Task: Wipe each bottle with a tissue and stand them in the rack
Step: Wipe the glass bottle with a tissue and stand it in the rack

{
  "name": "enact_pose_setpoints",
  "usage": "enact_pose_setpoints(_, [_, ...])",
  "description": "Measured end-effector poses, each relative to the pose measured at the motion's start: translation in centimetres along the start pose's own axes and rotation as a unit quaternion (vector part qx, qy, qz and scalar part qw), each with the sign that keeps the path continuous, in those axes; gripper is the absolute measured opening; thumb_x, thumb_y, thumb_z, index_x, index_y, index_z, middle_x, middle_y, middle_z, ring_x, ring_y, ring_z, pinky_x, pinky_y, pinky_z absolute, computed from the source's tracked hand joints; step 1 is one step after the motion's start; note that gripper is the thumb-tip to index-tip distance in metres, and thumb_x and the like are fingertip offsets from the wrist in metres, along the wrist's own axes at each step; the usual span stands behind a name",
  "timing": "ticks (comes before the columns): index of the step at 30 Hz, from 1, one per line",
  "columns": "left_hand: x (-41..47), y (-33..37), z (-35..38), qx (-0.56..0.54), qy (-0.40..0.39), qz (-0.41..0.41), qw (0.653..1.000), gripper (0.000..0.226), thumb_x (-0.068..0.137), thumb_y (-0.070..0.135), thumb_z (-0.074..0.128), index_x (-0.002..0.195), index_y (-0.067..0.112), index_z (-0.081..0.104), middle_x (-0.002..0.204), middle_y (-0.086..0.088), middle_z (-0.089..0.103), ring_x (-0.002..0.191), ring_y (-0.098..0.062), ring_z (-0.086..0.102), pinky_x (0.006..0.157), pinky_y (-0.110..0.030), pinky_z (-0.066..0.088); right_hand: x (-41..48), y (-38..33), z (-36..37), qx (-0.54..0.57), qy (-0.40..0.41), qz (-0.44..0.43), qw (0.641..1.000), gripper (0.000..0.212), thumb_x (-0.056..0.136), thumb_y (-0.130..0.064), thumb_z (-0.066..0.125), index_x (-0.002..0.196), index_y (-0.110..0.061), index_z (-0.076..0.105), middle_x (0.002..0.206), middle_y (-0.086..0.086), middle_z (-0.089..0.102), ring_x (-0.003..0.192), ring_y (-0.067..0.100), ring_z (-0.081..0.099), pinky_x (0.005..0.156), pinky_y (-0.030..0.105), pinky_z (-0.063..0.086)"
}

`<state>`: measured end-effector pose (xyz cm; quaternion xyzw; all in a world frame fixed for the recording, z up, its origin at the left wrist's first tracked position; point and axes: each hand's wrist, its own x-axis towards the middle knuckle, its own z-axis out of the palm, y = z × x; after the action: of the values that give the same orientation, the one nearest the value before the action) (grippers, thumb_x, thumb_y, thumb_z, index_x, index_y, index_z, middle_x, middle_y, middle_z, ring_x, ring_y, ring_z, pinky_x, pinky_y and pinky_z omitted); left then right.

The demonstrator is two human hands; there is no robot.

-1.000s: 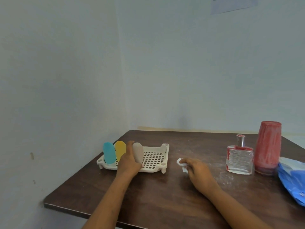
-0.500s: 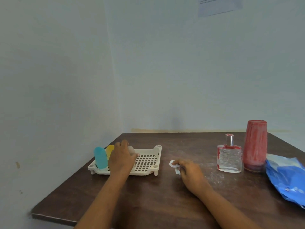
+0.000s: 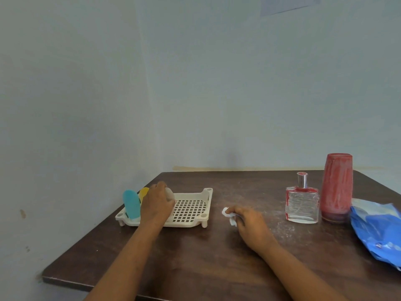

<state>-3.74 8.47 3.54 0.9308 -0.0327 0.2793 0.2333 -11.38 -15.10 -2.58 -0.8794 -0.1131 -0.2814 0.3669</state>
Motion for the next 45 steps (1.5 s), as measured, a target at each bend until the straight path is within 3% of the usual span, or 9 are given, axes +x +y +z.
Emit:
enact_pose_setpoints(3, [0.1, -0.2, -0.1, 0.003, -0.007, 0.009, 1.0, 0.029, 0.089, 0.022, 0.064, 0.115, 0.014, 0.054, 0.113, -0.005, 0.06, 0.089, -0.009, 0.046, 0.075, -0.02, 0.038, 0.0, 0.1, 0.0, 0.009, 0.002, -0.006, 1.0, 0.026, 0.09, -0.002, 0.051, 0.097, -0.019, 0.069, 0.075, -0.005, 0.066, 0.075, 0.007, 0.063, 0.075, 0.016, 0.047])
enact_pose_setpoints(11, [0.4, -0.7, -0.3, 0.002, -0.009, 0.008, 1.0, 0.028, 0.09, 0.02, 0.064, 0.115, 0.013, 0.053, 0.116, -0.006, 0.06, 0.091, -0.01, 0.048, 0.077, -0.021, 0.038, -0.1, -0.3, -0.3, 0.009, -0.003, 0.0, 1.0, 0.023, 0.091, -0.003, 0.051, 0.1, -0.016, 0.069, 0.078, -0.003, 0.067, 0.073, 0.001, 0.059, 0.07, 0.005, 0.04])
enact_pose_setpoints(15, [0.4, -1.0, -0.2, 0.004, -0.018, 0.02, 1.0, 0.037, 0.089, 0.02, 0.065, 0.123, 0.016, 0.053, 0.126, -0.004, 0.059, 0.107, -0.018, 0.058, 0.086, -0.025, 0.045, -0.1, -0.4, -0.3, 0.008, -0.003, -0.001, 1.0, 0.023, 0.092, -0.004, 0.052, 0.103, -0.016, 0.069, 0.081, -0.002, 0.068, 0.073, -0.002, 0.059, 0.071, 0.004, 0.04])
enact_pose_setpoints(27, [0.6, -1.3, 0.3, -0.004, -0.044, 0.038, 0.998, 0.065, 0.086, 0.024, 0.072, 0.142, 0.024, 0.04, 0.15, 0.0, 0.04, 0.127, -0.02, 0.05, 0.098, -0.034, 0.046, 0.0, -0.1, -0.3, 0.013, -0.009, 0.016, 1.0, 0.028, 0.092, -0.004, 0.049, 0.102, -0.021, 0.068, 0.083, -0.003, 0.068, 0.074, 0.0, 0.06, 0.072, 0.007, 0.043])
enact_pose_setpoints(29, [0.5, -1.3, 0.4, -0.001, -0.04, 0.045, 0.998, 0.066, 0.086, 0.025, 0.072, 0.143, 0.025, 0.038, 0.151, 0.001, 0.036, 0.127, -0.019, 0.05, 0.095, -0.033, 0.048, 0.0, 0.0, -0.2, 0.026, -0.006, 0.015, 1.0, 0.028, 0.092, -0.005, 0.05, 0.1, -0.024, 0.068, 0.079, -0.006, 0.067, 0.076, 0.002, 0.062, 0.075, 0.013, 0.046])
enact_pose_setpoints(33, [-0.2, -0.8, 0.5, 0.022, -0.019, 0.064, 0.998, 0.067, 0.087, 0.025, 0.071, 0.144, 0.028, 0.036, 0.154, 0.001, 0.028, 0.116, -0.018, 0.057, 0.081, -0.027, 0.053, 0.0, 0.2, -0.1, 0.029, 0.009, 0.015, 0.999, 0.03, 0.091, -0.001, 0.049, 0.096, -0.024, 0.067, 0.078, -0.007, 0.067, 0.08, 0.003, 0.063, 0.077, 0.011, 0.046])
enact_pose_setpoints(37, [-1.9, 0.9, 1.0, 0.027, -0.027, 0.171, 0.985, 0.056, 0.09, 0.02, 0.064, 0.14, 0.03, 0.04, 0.149, 0.006, 0.031, 0.102, -0.014, 0.061, 0.063, -0.017, 0.046, -0.2, 0.7, -0.5, 0.043, 0.047, 0.027, 0.998, 0.033, 0.09, 0.001, 0.05, 0.095, -0.025, 0.069, 0.076, -0.009, 0.065, 0.079, 0.001, 0.063, 0.073, 0.01, 0.046])
enact_pose_setpoints(42, [-4.8, 5.5, 2.9, -0.054, -0.103, 0.262, 0.958, 0.043, 0.093, 0.031, 0.057, 0.135, 0.03, 0.046, 0.144, 0.013, 0.034, 0.112, -0.012, 0.057, 0.085, -0.026, 0.045, -1.3, 0.9, -2.8, -0.023, 0.094, 0.002, 0.995, 0.032, 0.086, 0.005, 0.055, 0.098, -0.021, 0.07, 0.085, -0.01, 0.066, 0.076, -0.009, 0.057, 0.071, 0.001, 0.038])
enact_pose_setpoints(45, [-5.8, 8.5, 4.2, -0.13, -0.13, 0.289, 0.94, 0.038, 0.092, 0.031, 0.061, 0.128, 0.031, 0.051, 0.137, 0.014, 0.038, 0.088, -0.007, 0.06, 0.083, -0.024, 0.046, -2.6, 1.5, -4.9, -0.08, 0.091, 0.002, 0.993, 0.032, 0.085, 0.002, 0.056, 0.103, -0.022, 0.068, 0.087, -0.012, 0.062, 0.076, -0.004, 0.054, 0.071, 0.005, 0.037])
